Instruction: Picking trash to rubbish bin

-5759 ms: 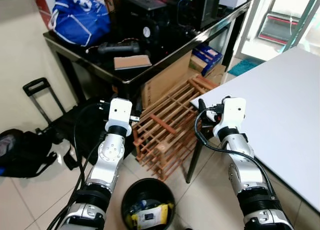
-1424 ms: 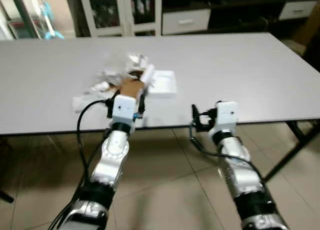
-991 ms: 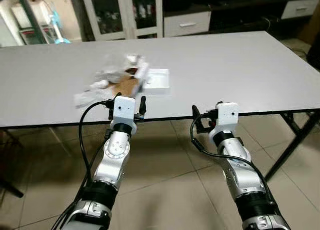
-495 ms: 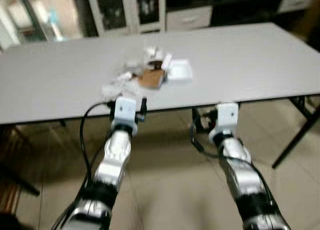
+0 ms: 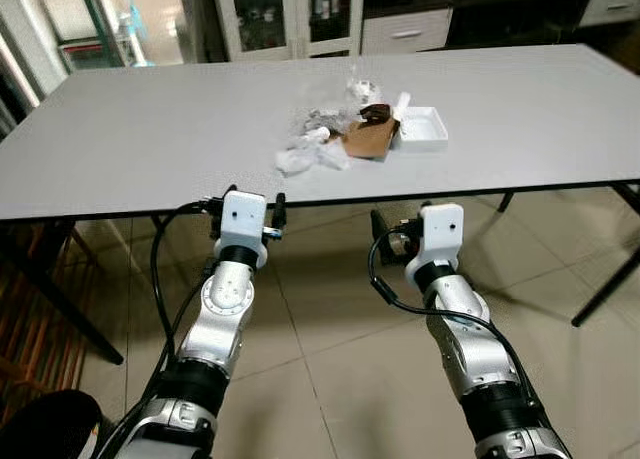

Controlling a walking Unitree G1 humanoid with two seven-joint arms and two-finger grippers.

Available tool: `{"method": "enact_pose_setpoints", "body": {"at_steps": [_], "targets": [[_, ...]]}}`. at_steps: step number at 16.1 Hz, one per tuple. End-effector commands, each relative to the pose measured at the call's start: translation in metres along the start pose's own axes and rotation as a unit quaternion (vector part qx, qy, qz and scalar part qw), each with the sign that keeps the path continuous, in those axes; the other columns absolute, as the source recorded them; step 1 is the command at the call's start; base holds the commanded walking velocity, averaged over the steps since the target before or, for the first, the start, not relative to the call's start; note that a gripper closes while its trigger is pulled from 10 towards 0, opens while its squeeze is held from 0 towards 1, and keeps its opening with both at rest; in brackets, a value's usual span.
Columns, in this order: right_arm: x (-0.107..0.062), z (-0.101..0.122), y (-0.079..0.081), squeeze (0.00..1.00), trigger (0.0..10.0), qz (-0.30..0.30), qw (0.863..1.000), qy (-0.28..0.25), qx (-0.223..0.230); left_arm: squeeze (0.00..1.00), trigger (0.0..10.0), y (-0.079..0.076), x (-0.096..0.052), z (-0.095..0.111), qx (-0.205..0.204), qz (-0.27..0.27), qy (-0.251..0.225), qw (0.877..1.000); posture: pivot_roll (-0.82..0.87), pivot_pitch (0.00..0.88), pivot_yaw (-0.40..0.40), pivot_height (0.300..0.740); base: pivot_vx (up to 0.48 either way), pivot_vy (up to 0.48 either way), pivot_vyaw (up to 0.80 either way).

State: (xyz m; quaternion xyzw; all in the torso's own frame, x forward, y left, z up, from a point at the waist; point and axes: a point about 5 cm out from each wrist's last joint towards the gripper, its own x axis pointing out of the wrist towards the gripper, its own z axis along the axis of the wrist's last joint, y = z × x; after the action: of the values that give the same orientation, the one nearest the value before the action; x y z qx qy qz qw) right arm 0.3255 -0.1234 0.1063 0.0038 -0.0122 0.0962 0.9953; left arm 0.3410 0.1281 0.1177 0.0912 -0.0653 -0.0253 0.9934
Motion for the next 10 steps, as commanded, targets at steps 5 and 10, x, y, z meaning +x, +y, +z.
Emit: {"method": "enact_pose_setpoints", "body": {"at_steps": [5, 10], "targets": [[0.0007, 0.0022, -0.0016, 0.00, 10.0, -0.001, 1.000, -0.001, 0.001, 0.00, 10.0, 0.0005, 0.0015, -0.0005, 0.007, 0.003, 0.010, 1.000, -0.06, 0.022, 0.054, 0.740, 0.128, 0.000, 0.00], [0.0002, 0.0018, -0.0015, 0.00, 10.0, 0.000, 1.000, -0.001, 0.001, 0.00, 10.0, 0.0016, 0.0009, -0.0014, 0.006, 0.006, 0.011, 1.000, -0.06, 0.017, 0.055, 0.740, 0.469, 0.000, 0.00]]}}
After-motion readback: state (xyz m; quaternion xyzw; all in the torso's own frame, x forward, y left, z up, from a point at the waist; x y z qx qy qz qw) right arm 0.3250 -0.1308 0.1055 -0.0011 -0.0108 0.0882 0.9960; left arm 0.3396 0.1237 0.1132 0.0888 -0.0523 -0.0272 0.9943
